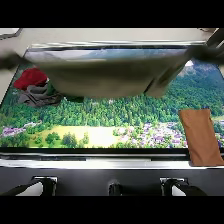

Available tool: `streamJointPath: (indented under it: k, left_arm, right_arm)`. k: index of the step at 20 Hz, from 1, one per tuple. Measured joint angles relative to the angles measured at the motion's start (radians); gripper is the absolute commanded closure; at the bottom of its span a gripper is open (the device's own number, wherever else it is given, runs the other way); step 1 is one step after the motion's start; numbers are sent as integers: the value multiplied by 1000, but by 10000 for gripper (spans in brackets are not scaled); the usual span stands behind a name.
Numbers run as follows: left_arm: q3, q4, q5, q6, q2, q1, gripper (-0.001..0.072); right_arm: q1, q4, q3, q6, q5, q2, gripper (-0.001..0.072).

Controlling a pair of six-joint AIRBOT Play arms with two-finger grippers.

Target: Fold the shirts.

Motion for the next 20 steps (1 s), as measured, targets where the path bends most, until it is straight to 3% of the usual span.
streamJointPath:
  k: [4, 8, 13, 16, 20]
  left_arm:
    - [237, 40, 140, -63, 203, 0, 681]
    - [275, 62, 197, -117, 351, 0, 681]
    - [286, 88, 217, -140, 394, 0, 681]
    - [282, 119, 150, -145, 352, 0, 681]
    - [172, 169, 0, -137, 214, -1, 681]
  right_arm:
    - [0, -132, 200, -5, -82, 214, 671]
    - [-1, -180, 256, 21, -80, 353, 671]
    - [-1, -199, 272, 44, -62, 407, 671]
    - [-1, -202, 274, 57, 37, 365, 671]
    - [0, -196, 262, 63, 282, 174, 672]
